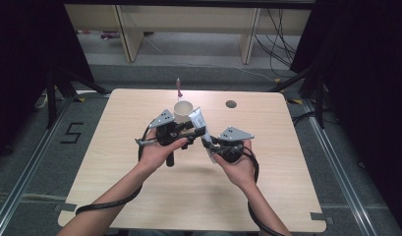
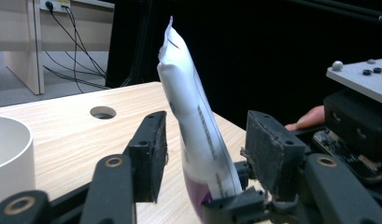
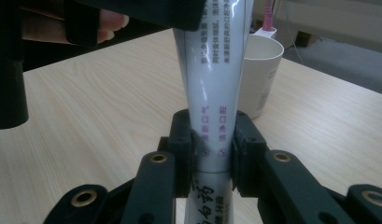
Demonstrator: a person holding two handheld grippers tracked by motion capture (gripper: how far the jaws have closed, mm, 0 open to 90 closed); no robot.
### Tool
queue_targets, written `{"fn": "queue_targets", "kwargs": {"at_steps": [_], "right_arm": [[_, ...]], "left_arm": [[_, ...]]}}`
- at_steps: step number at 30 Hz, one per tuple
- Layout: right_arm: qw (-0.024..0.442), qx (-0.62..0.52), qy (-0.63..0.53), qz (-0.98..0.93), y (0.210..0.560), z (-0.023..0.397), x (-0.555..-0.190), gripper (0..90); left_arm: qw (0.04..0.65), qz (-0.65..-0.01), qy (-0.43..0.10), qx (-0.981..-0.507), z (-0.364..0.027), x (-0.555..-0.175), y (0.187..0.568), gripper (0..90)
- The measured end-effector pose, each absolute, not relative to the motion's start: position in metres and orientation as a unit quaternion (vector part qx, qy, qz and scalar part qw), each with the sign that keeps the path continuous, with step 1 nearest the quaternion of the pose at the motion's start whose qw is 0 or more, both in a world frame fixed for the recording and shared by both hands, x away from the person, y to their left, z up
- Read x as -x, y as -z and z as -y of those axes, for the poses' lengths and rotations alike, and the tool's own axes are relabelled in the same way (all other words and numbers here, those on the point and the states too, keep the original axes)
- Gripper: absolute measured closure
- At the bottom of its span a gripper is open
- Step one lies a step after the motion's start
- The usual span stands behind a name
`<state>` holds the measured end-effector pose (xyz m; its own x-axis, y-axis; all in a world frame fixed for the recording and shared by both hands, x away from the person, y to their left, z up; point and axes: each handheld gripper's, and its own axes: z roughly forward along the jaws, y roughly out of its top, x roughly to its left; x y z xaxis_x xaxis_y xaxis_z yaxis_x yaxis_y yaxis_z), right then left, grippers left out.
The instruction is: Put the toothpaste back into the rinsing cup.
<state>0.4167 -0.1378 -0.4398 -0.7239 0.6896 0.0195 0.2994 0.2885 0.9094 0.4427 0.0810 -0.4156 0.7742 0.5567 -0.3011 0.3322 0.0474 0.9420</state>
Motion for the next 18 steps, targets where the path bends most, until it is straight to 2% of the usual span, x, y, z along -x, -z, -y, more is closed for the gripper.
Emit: {"fn": "queue_targets", "kwargs": {"at_steps": [10, 17, 18], "right_arm": [[0.196, -0.308, -0.511, -0.778, 0.4373, 0.1338, -0.4173, 73.6], [0.218, -0.298, -0.508, -0.778, 0.4345, 0.1348, -0.4187, 73.1], [0.208, -0.311, -0.509, -0.775, 0.4344, 0.1335, -0.417, 72.9]], "left_arm": [[0.649, -0.322, -0.095, -0.683, -0.0775, -0.4455, 0.4158, 60.1], [0.652, -0.319, -0.098, -0.681, -0.0758, -0.4447, 0.4123, 65.6], [0.651, -0.318, -0.101, -0.682, -0.0754, -0.4444, 0.4115, 66.4]]}}
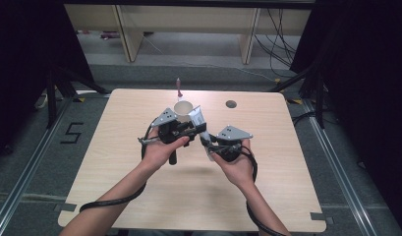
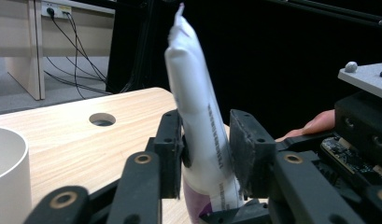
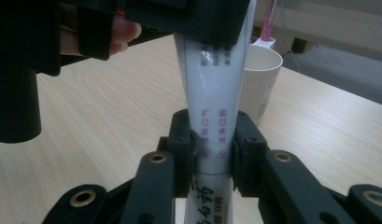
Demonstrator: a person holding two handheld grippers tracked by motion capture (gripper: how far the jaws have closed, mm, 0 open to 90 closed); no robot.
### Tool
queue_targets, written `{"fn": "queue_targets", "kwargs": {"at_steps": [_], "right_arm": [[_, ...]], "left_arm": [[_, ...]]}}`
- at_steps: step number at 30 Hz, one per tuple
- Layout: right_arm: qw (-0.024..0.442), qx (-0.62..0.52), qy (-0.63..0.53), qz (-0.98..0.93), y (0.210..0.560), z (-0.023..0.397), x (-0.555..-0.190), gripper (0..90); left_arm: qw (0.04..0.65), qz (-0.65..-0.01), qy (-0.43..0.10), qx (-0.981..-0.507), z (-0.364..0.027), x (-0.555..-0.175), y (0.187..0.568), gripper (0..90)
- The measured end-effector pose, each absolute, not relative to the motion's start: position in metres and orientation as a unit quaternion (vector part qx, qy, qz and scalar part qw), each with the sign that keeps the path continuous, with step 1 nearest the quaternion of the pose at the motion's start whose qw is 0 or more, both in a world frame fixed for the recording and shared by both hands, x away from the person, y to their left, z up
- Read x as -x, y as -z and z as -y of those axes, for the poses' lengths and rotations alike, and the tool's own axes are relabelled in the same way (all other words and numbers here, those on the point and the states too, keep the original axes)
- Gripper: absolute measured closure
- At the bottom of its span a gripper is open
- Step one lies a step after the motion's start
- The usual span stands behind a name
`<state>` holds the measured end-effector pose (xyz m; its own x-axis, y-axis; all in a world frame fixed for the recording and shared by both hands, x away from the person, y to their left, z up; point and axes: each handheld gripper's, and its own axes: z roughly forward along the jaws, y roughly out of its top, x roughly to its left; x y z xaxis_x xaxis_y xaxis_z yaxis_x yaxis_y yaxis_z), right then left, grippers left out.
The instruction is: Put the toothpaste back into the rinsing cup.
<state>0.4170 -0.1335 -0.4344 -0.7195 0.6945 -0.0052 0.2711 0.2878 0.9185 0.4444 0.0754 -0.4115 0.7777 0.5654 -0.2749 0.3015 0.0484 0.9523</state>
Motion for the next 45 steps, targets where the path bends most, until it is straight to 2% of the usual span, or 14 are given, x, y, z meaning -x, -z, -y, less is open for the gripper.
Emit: {"fn": "queue_targets", "kwargs": {"at_steps": [2, 8, 10, 12, 16, 19, 24, 28, 34, 45], "right_arm": [[0.218, -0.303, -0.51, -0.775, 0.434, 0.133, -0.419, 72.3], [0.207, -0.312, -0.513, -0.773, 0.432, 0.129, -0.418, 70.4], [0.222, -0.306, -0.509, -0.773, 0.43, 0.129, -0.419, 69.8], [0.209, -0.316, -0.506, -0.775, 0.428, 0.128, -0.417, 69.0], [0.225, -0.303, -0.508, -0.774, 0.425, 0.129, -0.42, 66.5], [0.221, -0.304, -0.508, -0.775, 0.424, 0.128, -0.421, 63.6], [0.228, -0.304, -0.506, -0.775, 0.423, 0.13, -0.42, 50.6], [0.224, -0.305, -0.497, -0.781, 0.427, 0.132, -0.419, 46.6], [0.231, -0.295, -0.504, -0.778, 0.43, 0.138, -0.415, 42.5], [0.229, -0.31, -0.514, -0.766, 0.441, 0.16, -0.408, 40.3]], "left_arm": [[0.649, -0.314, -0.108, -0.685, -0.075, -0.443, 0.41, 68.4], [0.642, -0.302, -0.125, -0.694, -0.072, -0.441, 0.403, 73.4], [0.639, -0.299, -0.131, -0.696, -0.072, -0.44, 0.4, 74.6], [0.636, -0.294, -0.137, -0.7, -0.071, -0.44, 0.397, 75.4], [0.635, -0.29, -0.142, -0.702, -0.07, -0.439, 0.393, 76.7], [0.632, -0.284, -0.148, -0.706, -0.068, -0.44, 0.392, 77.4], [0.629, -0.284, -0.162, -0.706, -0.071, -0.443, 0.39, 77.7], [0.631, -0.285, -0.168, -0.702, -0.074, -0.444, 0.387, 77.7], [0.633, -0.282, -0.18, -0.698, -0.08, -0.447, 0.381, 77.7], [0.635, -0.288, -0.196, -0.69, -0.092, -0.453, 0.371, 77.7]]}}
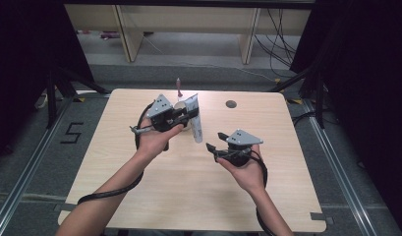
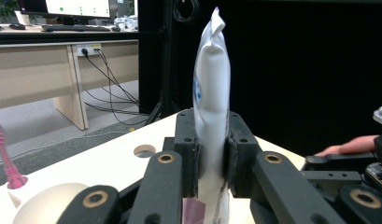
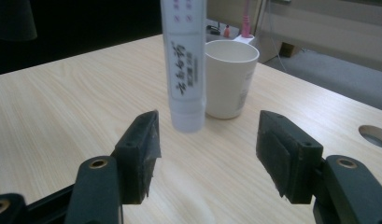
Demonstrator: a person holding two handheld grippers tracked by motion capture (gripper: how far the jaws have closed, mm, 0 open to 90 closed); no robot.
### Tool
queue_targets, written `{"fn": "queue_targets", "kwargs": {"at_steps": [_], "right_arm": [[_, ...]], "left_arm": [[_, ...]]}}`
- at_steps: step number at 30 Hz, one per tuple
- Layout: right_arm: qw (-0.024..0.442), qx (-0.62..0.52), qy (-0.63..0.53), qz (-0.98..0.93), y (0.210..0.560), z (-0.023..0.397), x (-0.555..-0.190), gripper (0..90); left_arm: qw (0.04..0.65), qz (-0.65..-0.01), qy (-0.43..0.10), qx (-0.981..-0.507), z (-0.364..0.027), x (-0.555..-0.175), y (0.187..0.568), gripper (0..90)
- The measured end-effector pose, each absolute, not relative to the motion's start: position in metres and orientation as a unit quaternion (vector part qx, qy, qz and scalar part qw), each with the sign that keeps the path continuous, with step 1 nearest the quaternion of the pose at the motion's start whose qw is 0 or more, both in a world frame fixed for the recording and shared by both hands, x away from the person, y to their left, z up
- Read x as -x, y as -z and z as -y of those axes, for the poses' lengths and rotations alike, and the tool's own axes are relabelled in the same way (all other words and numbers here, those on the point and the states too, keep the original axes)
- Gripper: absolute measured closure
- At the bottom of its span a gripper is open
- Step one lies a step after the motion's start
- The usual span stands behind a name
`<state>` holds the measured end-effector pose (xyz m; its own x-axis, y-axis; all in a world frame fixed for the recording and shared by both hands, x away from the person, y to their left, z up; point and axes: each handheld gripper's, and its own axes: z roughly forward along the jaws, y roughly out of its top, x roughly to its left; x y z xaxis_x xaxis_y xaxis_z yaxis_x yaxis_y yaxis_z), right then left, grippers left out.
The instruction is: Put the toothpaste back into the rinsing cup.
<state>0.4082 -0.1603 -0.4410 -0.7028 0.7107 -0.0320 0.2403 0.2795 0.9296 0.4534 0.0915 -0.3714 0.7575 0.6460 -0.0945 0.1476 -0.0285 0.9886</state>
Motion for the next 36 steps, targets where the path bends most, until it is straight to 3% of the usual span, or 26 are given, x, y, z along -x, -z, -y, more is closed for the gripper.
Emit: {"fn": "queue_targets", "kwargs": {"at_steps": [8, 11, 27, 28, 32, 36], "right_arm": [[0.226, -0.347, -0.516, -0.75, 0.454, 0.177, -0.403, 39.8], [0.254, -0.339, -0.515, -0.745, 0.458, 0.183, -0.404, 39.8], [0.239, -0.381, -0.514, -0.73, 0.481, 0.193, -0.401, 39.9], [0.256, -0.372, -0.514, -0.73, 0.483, 0.194, -0.402, 40.0], [0.243, -0.379, -0.521, -0.725, 0.485, 0.194, -0.402, 40.1], [0.26, -0.376, -0.515, -0.725, 0.484, 0.197, -0.402, 40.1]], "left_arm": [[0.635, -0.29, -0.208, -0.686, -0.098, -0.458, 0.364, 77.7], [0.634, -0.291, -0.211, -0.685, -0.1, -0.46, 0.362, 77.7], [0.635, -0.292, -0.228, -0.678, -0.108, -0.468, 0.344, 77.7], [0.635, -0.291, -0.229, -0.678, -0.108, -0.468, 0.343, 77.7], [0.634, -0.29, -0.234, -0.678, -0.108, -0.471, 0.339, 77.7], [0.633, -0.291, -0.238, -0.677, -0.109, -0.473, 0.336, 77.7]]}}
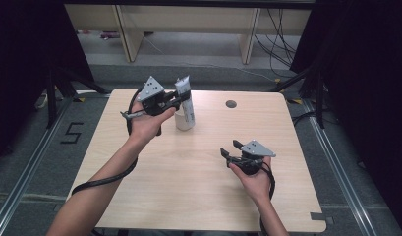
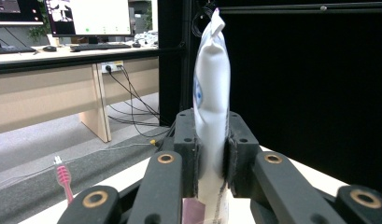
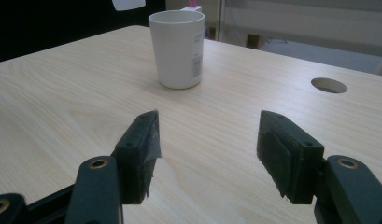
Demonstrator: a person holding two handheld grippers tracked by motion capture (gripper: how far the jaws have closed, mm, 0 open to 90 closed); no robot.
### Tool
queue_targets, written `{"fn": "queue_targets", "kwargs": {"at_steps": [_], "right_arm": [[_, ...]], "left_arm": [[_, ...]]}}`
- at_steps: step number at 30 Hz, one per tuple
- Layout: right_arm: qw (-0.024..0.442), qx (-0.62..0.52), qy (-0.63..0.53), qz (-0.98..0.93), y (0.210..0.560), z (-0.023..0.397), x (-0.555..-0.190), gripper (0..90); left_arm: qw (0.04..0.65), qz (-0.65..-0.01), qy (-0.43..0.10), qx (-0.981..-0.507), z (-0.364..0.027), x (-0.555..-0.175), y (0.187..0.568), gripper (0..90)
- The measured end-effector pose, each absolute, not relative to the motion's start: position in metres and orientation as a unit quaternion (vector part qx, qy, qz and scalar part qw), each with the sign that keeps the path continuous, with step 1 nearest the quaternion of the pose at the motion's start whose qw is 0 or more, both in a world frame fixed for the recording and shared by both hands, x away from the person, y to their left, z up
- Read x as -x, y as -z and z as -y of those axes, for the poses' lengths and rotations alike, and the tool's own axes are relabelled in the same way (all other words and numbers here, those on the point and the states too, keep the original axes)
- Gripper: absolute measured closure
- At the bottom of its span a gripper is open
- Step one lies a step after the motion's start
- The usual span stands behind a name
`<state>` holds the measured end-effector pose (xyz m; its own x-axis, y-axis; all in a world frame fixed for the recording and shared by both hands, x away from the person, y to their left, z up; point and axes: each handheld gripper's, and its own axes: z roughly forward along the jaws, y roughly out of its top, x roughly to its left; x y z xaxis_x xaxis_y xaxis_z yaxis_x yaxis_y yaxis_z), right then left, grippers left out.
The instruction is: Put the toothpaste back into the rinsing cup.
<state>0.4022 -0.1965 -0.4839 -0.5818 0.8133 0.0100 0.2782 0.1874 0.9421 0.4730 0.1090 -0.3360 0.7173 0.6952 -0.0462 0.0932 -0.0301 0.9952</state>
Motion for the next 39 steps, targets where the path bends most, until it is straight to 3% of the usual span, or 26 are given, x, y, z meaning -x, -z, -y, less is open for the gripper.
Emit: {"fn": "queue_targets", "kwargs": {"at_steps": [39], "right_arm": [[0.242, -0.391, -0.511, -0.726, 0.487, 0.197, -0.4, 40.1]], "left_arm": [[0.615, -0.302, -0.283, -0.671, -0.112, -0.515, 0.344, 77.7]]}}
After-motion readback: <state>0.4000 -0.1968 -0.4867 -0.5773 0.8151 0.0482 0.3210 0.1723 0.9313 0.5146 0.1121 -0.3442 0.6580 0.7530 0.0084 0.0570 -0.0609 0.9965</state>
